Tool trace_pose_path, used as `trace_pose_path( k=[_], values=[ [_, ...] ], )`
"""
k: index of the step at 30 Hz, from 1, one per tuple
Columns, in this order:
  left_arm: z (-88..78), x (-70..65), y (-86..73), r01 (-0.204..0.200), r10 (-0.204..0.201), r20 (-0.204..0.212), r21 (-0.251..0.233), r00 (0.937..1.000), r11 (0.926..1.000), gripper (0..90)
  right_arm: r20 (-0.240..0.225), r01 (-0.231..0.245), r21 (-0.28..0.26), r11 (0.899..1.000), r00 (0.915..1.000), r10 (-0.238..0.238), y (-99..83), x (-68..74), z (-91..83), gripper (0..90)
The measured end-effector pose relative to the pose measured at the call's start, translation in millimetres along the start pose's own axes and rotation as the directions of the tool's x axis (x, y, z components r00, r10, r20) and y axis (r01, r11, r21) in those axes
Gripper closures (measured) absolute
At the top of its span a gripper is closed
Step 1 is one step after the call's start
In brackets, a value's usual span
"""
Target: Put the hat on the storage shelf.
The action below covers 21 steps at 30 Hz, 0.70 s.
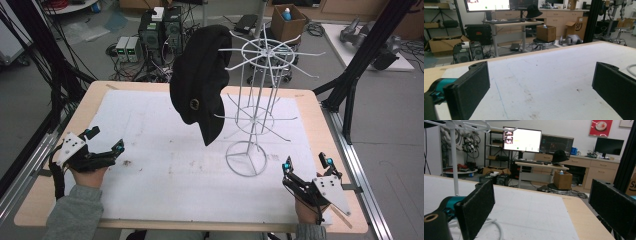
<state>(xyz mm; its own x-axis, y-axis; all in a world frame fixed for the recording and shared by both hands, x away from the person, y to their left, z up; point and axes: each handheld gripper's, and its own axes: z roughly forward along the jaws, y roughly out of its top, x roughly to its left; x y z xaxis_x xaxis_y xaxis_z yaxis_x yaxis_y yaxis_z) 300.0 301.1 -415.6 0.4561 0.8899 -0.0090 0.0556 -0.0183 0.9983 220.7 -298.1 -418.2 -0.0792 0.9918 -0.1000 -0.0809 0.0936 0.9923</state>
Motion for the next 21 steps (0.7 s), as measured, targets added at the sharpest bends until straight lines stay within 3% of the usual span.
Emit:
trace_pose_path(
  k=[21],
  values=[
    [0.7, -0.1, 0.4, 0.016, -0.016, 0.011, -0.003, 0.9998, 0.9999, 1.7, -0.001, 0.004, -0.003, 1.0, 1.0, -0.004, 0.1, 0.7, 0.2, 5.7]
  ],
)
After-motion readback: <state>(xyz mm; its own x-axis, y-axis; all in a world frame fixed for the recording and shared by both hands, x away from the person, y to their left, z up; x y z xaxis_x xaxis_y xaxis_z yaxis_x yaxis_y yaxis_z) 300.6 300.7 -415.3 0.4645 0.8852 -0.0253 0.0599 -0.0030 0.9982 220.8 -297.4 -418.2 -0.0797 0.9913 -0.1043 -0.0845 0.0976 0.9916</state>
